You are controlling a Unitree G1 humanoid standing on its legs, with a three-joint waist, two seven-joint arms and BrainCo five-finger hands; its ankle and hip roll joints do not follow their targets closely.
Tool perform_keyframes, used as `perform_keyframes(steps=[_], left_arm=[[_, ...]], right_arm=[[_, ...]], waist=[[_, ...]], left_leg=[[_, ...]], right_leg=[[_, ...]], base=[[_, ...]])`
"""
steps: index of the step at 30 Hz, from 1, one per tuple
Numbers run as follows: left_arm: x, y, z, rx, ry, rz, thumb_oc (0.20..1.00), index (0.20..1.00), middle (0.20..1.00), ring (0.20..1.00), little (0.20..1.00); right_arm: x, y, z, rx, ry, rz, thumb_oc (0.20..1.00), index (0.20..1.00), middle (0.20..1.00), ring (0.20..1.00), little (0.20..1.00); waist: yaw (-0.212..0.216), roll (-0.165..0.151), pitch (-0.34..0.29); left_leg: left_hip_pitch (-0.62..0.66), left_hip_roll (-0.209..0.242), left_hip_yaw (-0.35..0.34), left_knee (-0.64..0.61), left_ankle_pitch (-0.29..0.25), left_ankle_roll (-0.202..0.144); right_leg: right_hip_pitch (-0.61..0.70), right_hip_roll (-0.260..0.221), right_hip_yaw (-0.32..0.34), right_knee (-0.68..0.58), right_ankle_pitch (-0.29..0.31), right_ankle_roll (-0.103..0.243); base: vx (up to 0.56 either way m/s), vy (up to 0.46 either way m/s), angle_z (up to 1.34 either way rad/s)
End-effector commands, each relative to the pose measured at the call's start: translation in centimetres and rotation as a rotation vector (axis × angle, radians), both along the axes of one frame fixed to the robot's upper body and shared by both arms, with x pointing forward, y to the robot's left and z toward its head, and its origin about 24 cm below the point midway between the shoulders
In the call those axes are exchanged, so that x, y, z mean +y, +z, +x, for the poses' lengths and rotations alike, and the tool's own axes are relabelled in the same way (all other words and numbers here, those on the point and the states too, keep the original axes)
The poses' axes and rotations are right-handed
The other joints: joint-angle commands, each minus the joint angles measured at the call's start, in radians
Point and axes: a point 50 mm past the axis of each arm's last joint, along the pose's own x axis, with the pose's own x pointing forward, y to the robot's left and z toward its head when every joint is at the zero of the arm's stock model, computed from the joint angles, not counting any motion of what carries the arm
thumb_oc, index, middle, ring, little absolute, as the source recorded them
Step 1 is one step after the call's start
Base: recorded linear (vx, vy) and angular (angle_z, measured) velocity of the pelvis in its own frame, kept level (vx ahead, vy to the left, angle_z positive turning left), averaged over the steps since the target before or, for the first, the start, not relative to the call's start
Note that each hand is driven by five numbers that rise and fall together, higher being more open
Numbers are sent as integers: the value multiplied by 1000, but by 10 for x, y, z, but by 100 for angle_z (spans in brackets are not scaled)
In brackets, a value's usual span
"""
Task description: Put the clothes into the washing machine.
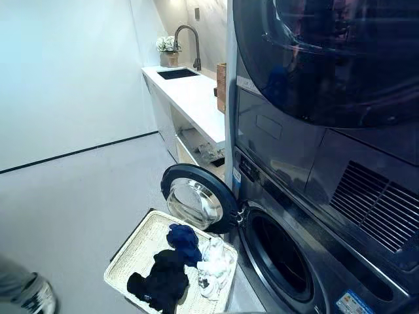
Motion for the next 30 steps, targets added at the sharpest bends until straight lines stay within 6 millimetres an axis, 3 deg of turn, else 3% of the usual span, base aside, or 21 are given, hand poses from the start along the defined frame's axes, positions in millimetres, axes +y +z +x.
perform_keyframes(steps=[1,30], left_arm=[[10,5,15,-14,-9,12,1000,1000,1000,1000,1000],[16,7,18,-25,15,50,1000,1000,1000,1000,1000]], right_arm=[[2,3,29,-45,25,-9,1000,1000,1000,1000,1000],[0,4,29,-45,22,-12,1000,1000,1000,1000,1000]], waist=[[3,-32,42],[5,-31,39]], left_leg=[[1,44,-68,7,-17,25],[5,44,-72,7,-17,24]], right_leg=[[63,-136,26,12,-31,76],[67,-133,27,10,-32,75]], base=[[58,-50,-21],[0,0,0]])
